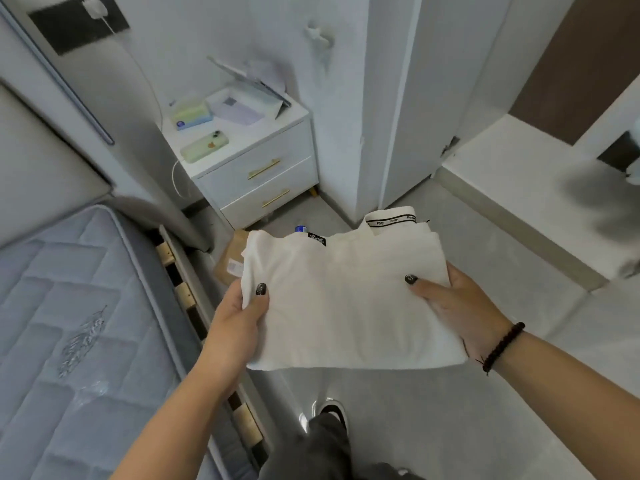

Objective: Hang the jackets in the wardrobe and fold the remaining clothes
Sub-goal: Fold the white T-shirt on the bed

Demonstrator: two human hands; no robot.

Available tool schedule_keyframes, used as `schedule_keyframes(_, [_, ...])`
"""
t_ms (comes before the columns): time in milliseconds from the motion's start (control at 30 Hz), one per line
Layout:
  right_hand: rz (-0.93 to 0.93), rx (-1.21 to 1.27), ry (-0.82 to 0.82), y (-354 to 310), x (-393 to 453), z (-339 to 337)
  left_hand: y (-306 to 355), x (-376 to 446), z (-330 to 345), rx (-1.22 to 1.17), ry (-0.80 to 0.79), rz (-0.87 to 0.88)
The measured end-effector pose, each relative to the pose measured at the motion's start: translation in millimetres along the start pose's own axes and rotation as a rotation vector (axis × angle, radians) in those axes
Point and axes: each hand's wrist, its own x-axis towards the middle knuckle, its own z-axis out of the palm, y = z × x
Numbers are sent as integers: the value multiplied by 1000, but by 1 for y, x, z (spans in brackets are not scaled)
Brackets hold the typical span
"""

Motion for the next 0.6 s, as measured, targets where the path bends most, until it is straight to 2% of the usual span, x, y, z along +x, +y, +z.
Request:
schedule_keyframes(233, [-83, 9, 110, -167, -45, -8, 175, 1, 27, -7, -109, 65])
schedule_keyframes(400, [-163, -21, 220, -253, -69, -9, 262, 4, 42, -46, -220, 100])
schedule_keyframes(600, [-309, -45, 286, -344, -97, -10, 350, 13, 61, -47, -315, 221])
